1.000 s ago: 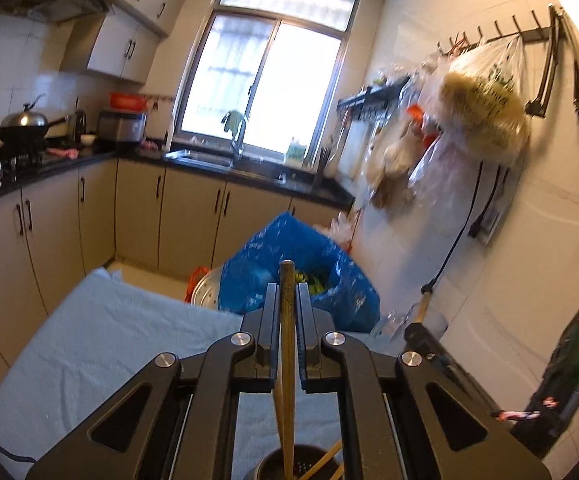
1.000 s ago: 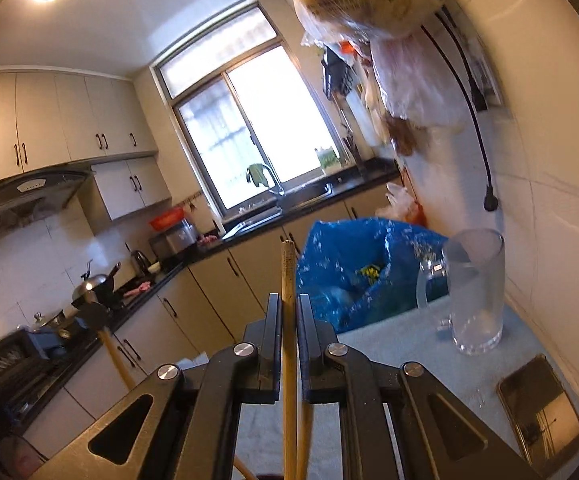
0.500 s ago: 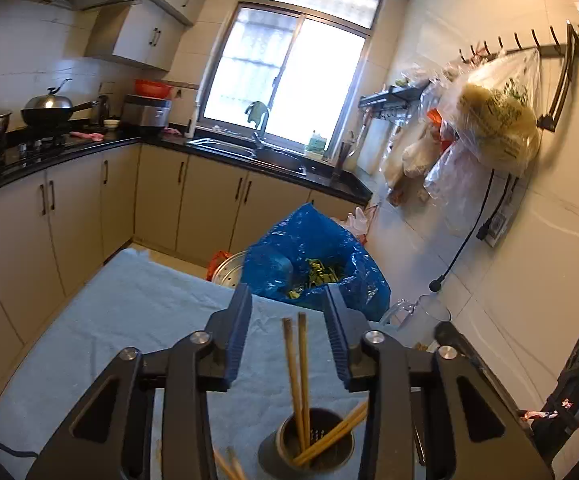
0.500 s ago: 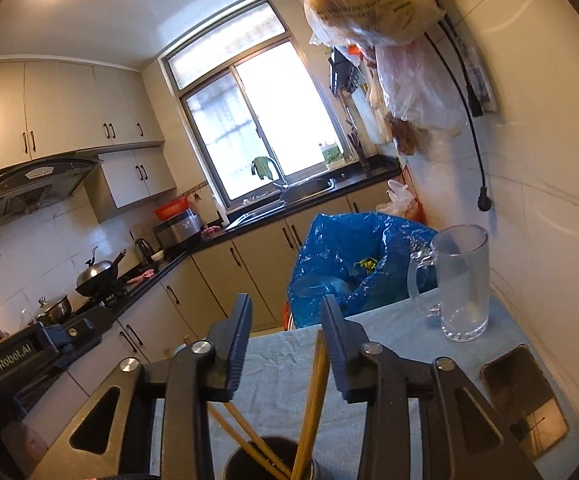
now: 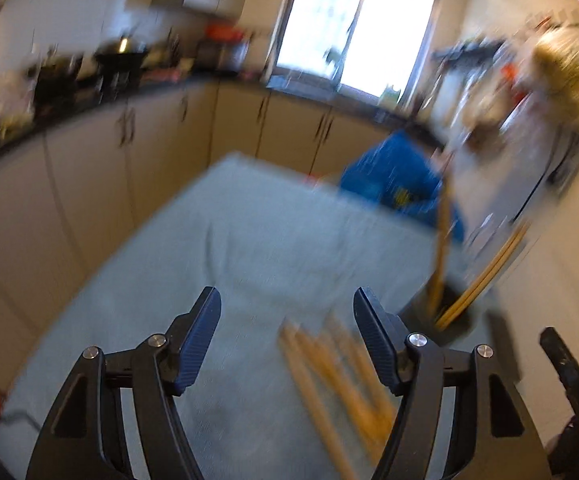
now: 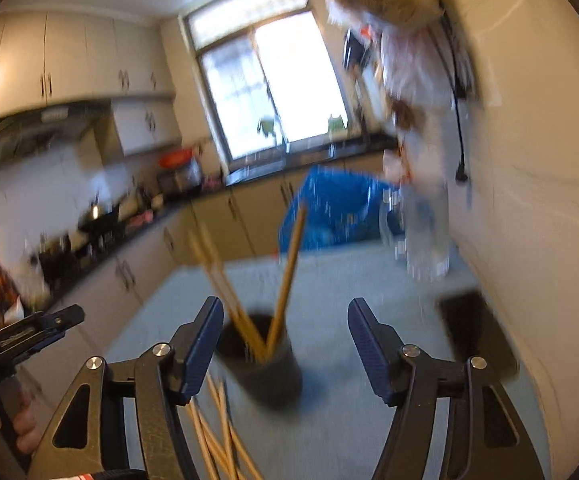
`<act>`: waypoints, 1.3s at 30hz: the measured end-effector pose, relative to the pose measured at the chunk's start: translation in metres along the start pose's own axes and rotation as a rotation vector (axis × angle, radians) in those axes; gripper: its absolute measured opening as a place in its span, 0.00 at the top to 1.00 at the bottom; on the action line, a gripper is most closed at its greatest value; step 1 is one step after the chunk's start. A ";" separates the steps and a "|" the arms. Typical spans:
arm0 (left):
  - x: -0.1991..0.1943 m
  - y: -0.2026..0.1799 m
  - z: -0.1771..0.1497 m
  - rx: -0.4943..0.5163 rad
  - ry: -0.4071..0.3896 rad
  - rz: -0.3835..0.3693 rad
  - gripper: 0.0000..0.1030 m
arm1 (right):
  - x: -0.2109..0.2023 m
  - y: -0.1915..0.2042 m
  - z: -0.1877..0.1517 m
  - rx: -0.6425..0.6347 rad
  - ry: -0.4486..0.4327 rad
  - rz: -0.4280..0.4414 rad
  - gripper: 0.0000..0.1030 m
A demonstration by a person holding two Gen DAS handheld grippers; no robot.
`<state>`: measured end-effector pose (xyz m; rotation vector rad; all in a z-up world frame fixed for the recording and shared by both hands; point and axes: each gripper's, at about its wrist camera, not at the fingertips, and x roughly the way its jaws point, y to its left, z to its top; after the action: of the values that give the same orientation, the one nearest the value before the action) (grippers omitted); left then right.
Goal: Organize utensils
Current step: 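Open both tools to drop the chopsticks into the holder, then grasp a chopstick with the left tool while the right tool grasps another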
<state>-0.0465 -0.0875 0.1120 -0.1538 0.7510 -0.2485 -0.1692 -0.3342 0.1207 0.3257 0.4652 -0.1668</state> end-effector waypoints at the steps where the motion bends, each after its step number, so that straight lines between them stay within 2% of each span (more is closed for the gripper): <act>1: 0.010 0.005 -0.012 -0.003 0.046 0.009 0.34 | 0.005 0.000 -0.010 -0.010 0.046 0.011 0.33; 3: 0.023 0.008 -0.029 0.011 0.104 0.020 0.34 | 0.015 0.003 -0.032 -0.048 0.143 0.037 0.33; 6: 0.043 0.001 -0.047 0.069 0.167 0.047 0.34 | 0.032 0.014 -0.053 -0.105 0.241 0.075 0.34; 10: 0.067 -0.008 -0.057 0.137 0.212 0.062 0.34 | 0.052 0.029 -0.061 -0.146 0.307 0.125 0.44; 13: 0.081 -0.011 -0.054 0.122 0.235 0.061 0.35 | 0.075 0.039 -0.057 -0.139 0.347 0.162 0.52; 16: 0.090 -0.014 -0.053 0.114 0.259 0.055 0.40 | 0.103 0.044 -0.054 -0.118 0.388 0.175 0.56; 18: 0.095 -0.016 -0.055 0.123 0.277 0.053 0.48 | 0.121 0.047 -0.054 -0.118 0.412 0.173 0.59; 22: 0.098 -0.019 -0.057 0.155 0.265 0.067 0.61 | 0.144 0.056 -0.059 -0.142 0.433 0.160 0.61; 24: 0.098 -0.017 -0.055 0.161 0.260 0.074 0.85 | 0.156 0.060 -0.062 -0.152 0.438 0.149 0.64; 26: 0.098 -0.015 -0.055 0.162 0.258 0.069 0.86 | 0.162 0.064 -0.064 -0.158 0.443 0.135 0.71; 28: 0.098 -0.014 -0.055 0.168 0.258 0.062 0.88 | 0.167 0.064 -0.064 -0.151 0.448 0.125 0.85; 31: 0.095 -0.012 -0.057 0.187 0.263 0.046 0.89 | 0.170 0.061 -0.066 -0.139 0.455 0.109 0.91; 39: 0.072 0.003 -0.070 0.245 0.299 0.005 0.93 | 0.154 0.040 -0.069 -0.120 0.499 0.076 0.92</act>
<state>-0.0441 -0.1080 0.0136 0.1208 1.0098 -0.3609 -0.0526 -0.2858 0.0016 0.2654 0.9510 0.0201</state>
